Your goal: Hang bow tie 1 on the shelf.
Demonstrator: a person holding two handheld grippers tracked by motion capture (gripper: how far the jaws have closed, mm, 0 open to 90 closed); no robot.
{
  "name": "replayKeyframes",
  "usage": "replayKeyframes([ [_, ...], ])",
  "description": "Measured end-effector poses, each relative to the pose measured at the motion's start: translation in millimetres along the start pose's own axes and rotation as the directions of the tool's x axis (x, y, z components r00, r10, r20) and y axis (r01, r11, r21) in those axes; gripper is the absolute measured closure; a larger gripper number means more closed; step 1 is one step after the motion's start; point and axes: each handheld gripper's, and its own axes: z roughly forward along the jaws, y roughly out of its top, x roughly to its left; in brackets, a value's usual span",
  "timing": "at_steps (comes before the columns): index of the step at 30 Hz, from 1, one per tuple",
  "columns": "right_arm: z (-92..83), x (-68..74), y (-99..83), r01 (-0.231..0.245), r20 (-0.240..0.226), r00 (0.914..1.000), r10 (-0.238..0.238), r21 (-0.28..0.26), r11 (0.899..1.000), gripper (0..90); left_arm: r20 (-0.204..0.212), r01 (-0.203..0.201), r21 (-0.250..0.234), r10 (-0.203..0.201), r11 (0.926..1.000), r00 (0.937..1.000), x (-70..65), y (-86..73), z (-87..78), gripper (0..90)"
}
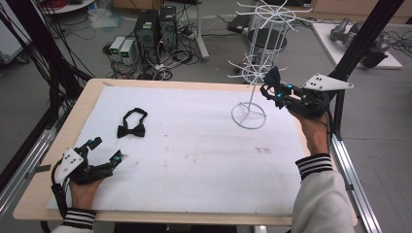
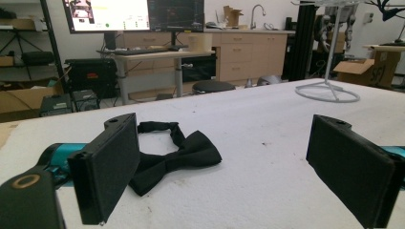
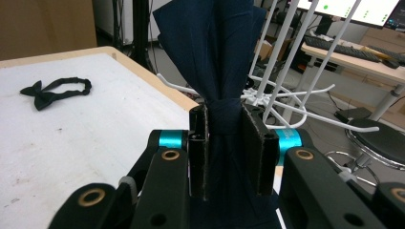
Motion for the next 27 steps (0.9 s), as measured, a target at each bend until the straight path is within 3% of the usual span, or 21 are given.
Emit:
replayKeyframes([
  [27, 18.5, -15.1, 10.8, 0.026, 0.047, 0.9985, -0.028, 0.041, 0.999, 73.8, 0.005, 0.005, -0.001, -0.005, 1.0000, 1.0000, 0.6, -0.1, -0.7, 11.4],
])
